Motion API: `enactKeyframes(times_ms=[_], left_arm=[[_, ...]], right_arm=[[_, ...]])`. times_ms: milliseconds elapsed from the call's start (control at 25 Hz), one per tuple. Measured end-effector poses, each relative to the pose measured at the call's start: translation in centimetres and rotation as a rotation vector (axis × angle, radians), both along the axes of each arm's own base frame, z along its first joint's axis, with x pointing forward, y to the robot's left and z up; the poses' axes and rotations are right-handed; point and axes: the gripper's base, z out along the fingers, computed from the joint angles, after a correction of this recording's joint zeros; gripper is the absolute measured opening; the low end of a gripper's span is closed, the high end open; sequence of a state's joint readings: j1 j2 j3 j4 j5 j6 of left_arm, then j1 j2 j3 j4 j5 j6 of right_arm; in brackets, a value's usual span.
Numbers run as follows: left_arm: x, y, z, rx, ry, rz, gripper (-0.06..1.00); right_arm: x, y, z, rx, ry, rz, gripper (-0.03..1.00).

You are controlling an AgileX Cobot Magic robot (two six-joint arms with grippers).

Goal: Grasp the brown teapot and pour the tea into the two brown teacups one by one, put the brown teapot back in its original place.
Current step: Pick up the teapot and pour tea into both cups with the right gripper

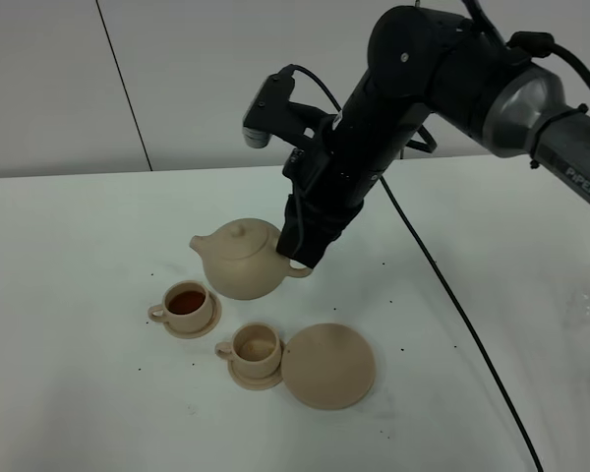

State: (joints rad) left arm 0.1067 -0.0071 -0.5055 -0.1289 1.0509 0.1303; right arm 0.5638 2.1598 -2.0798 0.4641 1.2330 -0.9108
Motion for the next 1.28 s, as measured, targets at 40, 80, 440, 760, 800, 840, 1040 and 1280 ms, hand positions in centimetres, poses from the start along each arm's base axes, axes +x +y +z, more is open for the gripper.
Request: enactKeyframes(times_ms=[40,80,440,760,800,840,1040,1280], left_arm=[[0.0,0.0,0.0,0.000,0.000,0.000,0.24],[0.0,0.0,0.0,0.000,0.000,0.000,0.24],[0.0,0.0,0.0,0.000,0.000,0.000,0.24],[0.0,0.0,0.0,0.000,0.000,0.000,0.24],[0.0,0.0,0.0,0.000,0.000,0.000,0.24],[0.0,0.0,0.0,0.000,0.000,0.000,0.24],[0.0,0.0,0.0,0.000,0.000,0.000,0.24],[0.0,0.0,0.0,0.000,0.000,0.000,0.24]], right_arm=[[-0.1,-0.2,0.2,0.000,-0.005,0.004,0.10],[-0.2,-0.4,0.2,0.000,-0.003,0.005,0.10],[-2.1,-1.7,-0.7,-0.026,0.037,0.016,0.10],[-3.7,-2.5,-1.9,0.055,-0.042,-0.011,0.10],[-3.8,-2.6,-2.0,0.060,-0.047,-0.015,0.10],[-3.9,-2.7,-2.2,0.062,-0.051,-0.018,0.10],[-4.0,-2.9,-3.2,0.055,-0.051,-0.035,0.10],[-4.2,-3.3,-5.1,0.038,-0.068,-0.057,0.10]])
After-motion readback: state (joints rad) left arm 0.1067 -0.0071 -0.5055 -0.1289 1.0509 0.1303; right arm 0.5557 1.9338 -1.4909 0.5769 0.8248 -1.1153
